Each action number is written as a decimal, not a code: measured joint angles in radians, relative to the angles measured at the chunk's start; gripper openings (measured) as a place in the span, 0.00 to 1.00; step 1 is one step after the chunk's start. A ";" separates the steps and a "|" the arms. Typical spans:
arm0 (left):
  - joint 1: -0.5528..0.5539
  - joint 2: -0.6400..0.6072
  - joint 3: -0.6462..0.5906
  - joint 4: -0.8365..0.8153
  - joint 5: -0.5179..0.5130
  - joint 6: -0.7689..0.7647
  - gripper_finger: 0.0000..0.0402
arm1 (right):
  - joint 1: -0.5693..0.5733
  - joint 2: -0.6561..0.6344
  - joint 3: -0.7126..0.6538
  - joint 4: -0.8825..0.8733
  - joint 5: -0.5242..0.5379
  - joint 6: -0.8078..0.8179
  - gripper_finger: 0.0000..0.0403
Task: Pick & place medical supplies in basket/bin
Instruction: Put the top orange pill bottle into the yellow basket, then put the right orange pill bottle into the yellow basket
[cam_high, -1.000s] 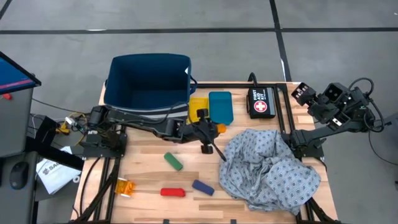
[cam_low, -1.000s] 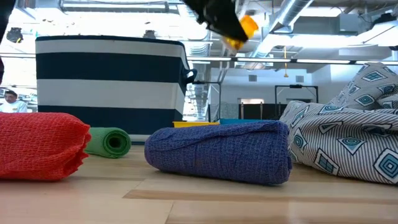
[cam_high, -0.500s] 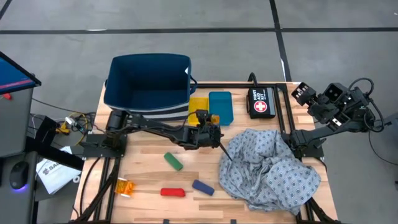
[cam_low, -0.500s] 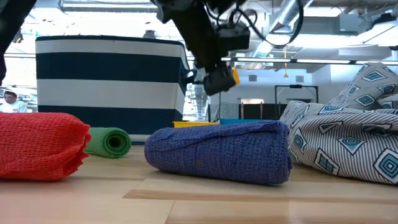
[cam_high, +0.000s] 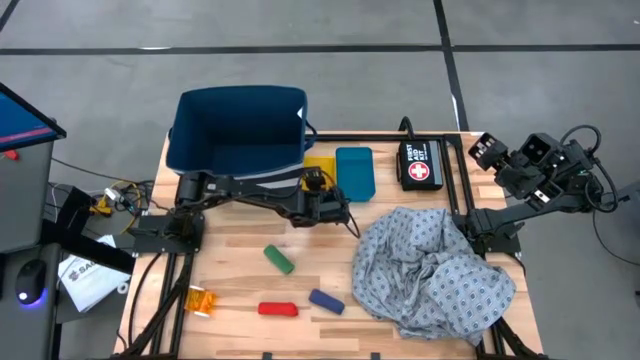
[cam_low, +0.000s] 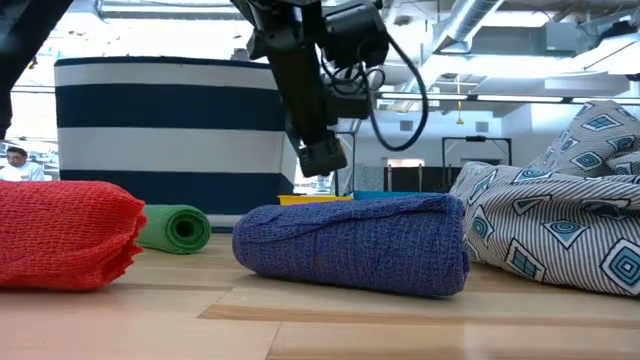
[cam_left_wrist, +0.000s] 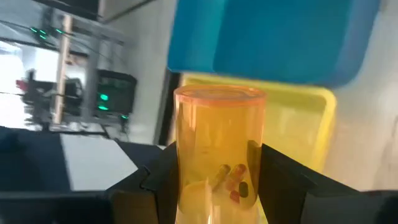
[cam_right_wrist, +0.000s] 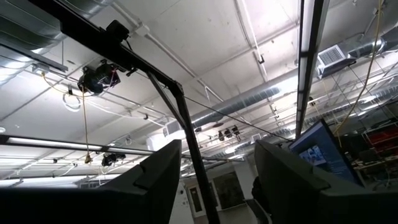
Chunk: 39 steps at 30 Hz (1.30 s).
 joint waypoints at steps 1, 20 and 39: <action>0.005 0.000 0.000 -0.010 0.011 -0.005 0.41 | 0.000 0.000 0.000 0.000 0.000 0.003 0.50; 0.039 0.000 0.000 -0.050 0.114 0.000 0.58 | 0.000 0.000 0.000 -0.005 -0.001 0.009 0.50; -0.054 -0.149 -0.001 -0.009 0.247 -0.002 0.61 | 0.000 0.000 0.000 -0.017 -0.001 0.010 0.50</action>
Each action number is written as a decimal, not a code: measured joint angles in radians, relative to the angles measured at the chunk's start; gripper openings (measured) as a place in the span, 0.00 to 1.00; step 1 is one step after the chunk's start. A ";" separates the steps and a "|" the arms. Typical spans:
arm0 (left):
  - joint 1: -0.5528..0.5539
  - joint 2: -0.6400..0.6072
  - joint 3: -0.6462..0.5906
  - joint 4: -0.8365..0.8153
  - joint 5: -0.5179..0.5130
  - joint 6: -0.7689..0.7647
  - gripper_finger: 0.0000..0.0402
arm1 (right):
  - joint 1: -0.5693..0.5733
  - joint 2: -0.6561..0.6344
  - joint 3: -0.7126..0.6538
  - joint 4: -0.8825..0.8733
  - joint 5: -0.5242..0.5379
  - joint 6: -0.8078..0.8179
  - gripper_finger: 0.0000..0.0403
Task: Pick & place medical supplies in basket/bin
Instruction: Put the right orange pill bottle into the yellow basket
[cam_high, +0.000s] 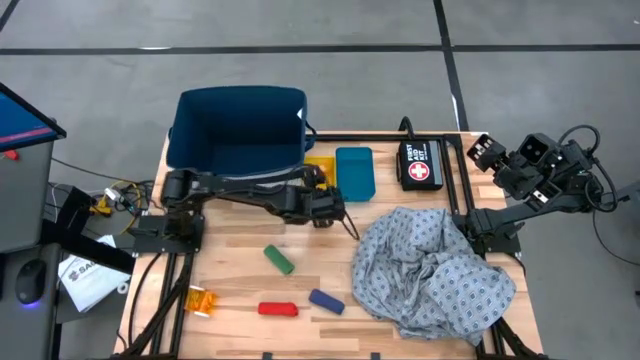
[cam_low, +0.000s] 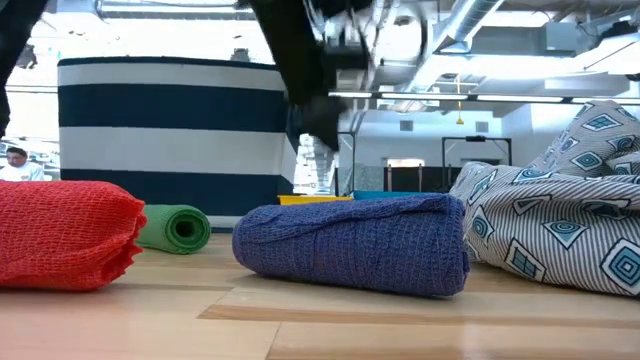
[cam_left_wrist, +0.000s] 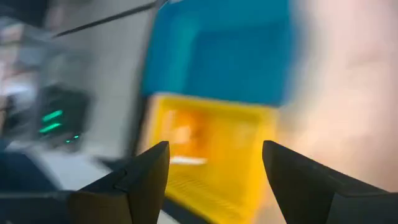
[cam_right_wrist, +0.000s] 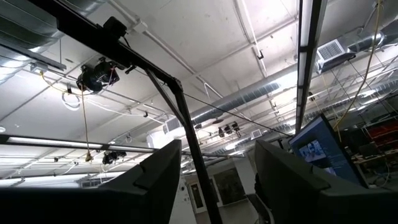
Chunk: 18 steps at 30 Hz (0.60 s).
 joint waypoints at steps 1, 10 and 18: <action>-0.015 -0.033 0.000 0.002 0.082 0.000 0.61 | 0.000 0.000 0.000 0.000 0.000 0.000 0.50; -0.159 -0.331 0.001 -0.266 0.738 -0.181 0.59 | 0.000 0.000 0.000 0.002 0.000 0.000 0.50; -0.398 -0.428 0.001 -0.571 0.912 -0.739 0.63 | 0.000 0.000 0.000 0.034 0.000 -0.011 0.50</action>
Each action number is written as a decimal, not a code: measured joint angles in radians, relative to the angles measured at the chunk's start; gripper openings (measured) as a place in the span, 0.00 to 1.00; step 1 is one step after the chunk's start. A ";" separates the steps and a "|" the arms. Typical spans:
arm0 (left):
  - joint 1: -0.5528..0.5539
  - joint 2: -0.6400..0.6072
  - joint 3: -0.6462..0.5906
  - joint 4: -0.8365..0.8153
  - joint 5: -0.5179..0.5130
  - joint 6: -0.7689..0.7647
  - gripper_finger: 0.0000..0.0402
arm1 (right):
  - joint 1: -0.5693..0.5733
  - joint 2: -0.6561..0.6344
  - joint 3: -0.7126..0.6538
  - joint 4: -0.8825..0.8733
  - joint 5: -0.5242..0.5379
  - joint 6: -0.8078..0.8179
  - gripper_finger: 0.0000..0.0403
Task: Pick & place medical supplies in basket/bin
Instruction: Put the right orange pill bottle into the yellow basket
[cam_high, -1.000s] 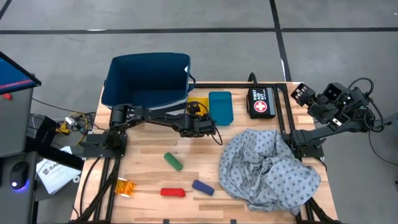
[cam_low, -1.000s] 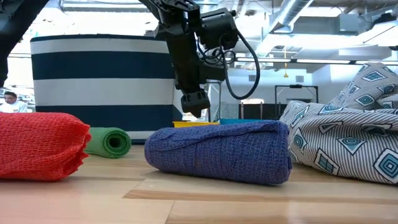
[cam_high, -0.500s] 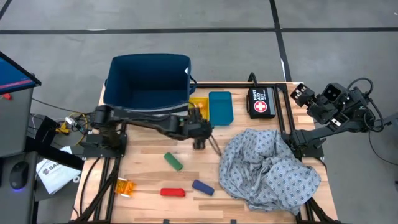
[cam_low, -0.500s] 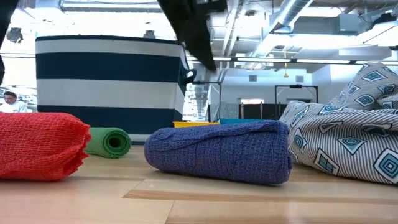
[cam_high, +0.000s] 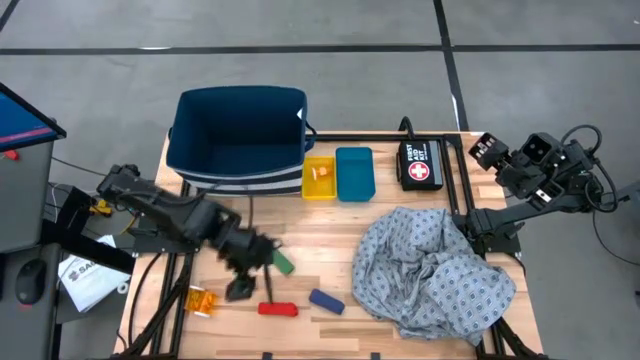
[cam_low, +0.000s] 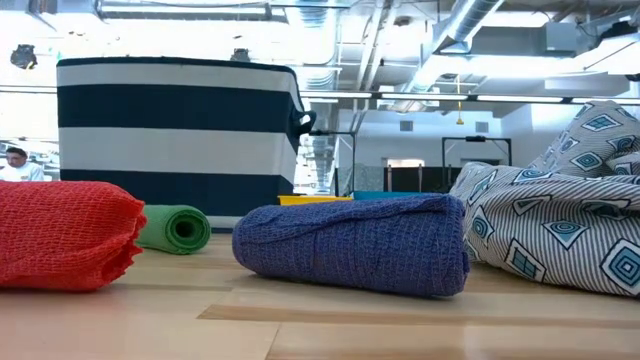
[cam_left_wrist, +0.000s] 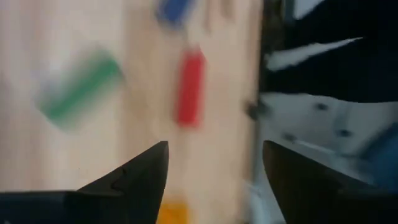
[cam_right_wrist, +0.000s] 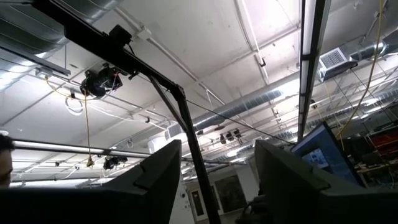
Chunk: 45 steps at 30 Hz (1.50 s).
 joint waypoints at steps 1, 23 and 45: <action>-0.025 0.001 0.000 -0.017 0.025 -0.097 0.64 | 0.000 0.000 0.000 0.004 0.000 -0.004 0.50; -0.325 0.102 -0.218 -0.017 0.006 -1.284 0.70 | 0.000 0.042 0.000 0.073 0.004 0.000 0.50; -0.407 0.101 -0.589 0.262 0.068 -1.439 0.70 | 0.000 0.041 0.000 0.095 0.004 0.003 0.50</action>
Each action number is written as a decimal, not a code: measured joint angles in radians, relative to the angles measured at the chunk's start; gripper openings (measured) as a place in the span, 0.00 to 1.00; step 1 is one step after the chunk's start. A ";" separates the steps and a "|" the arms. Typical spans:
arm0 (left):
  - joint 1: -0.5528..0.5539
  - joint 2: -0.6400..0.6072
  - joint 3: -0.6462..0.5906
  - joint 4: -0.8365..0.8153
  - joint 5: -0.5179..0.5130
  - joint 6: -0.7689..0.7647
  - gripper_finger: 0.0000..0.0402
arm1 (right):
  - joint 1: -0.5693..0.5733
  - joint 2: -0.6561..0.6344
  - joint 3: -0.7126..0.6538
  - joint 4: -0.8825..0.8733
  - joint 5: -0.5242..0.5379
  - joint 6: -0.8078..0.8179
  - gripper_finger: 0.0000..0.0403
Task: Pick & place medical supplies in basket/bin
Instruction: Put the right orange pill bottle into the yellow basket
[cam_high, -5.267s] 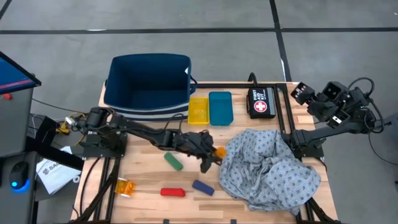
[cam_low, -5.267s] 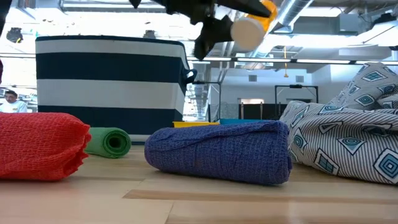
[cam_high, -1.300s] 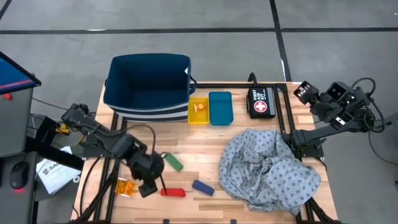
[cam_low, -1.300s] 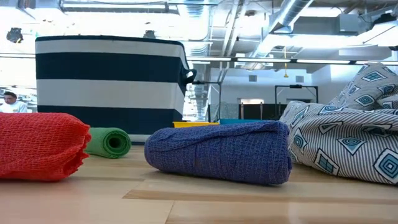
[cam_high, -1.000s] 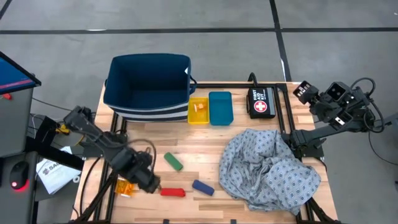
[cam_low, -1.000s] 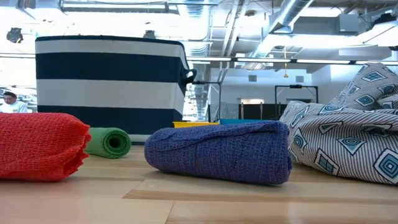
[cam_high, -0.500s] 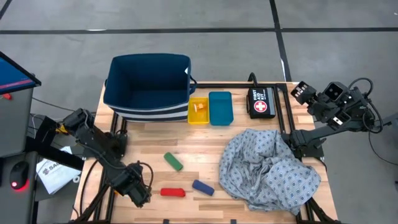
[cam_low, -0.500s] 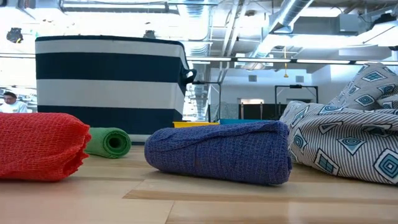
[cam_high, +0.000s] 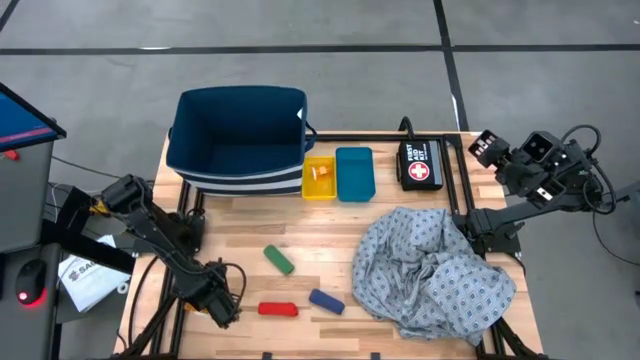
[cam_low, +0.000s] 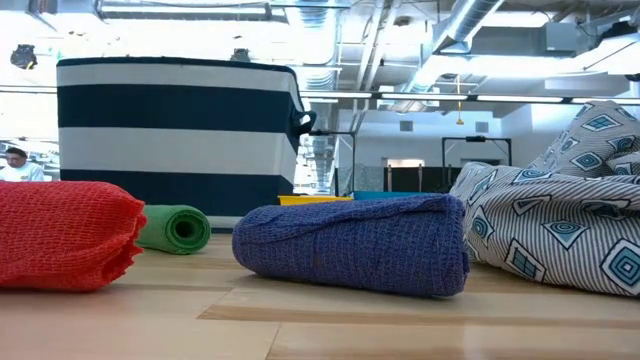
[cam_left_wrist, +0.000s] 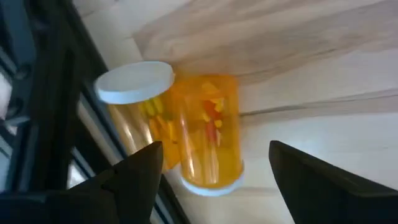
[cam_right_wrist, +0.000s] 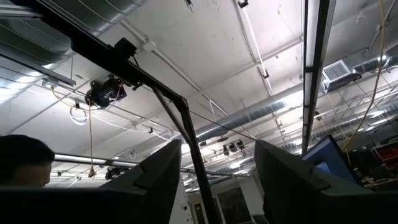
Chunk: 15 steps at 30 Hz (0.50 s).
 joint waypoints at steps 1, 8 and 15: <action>0.000 0.000 -0.007 0.016 0.000 0.000 0.70 | 0.000 0.000 0.000 0.000 0.000 -0.001 0.50; 0.000 0.000 -0.063 0.100 -0.005 -0.021 0.70 | 0.000 0.000 0.000 0.000 0.000 -0.002 0.50; 0.001 0.000 -0.107 0.180 -0.014 -0.022 0.70 | 0.000 0.000 0.000 0.000 0.000 -0.002 0.50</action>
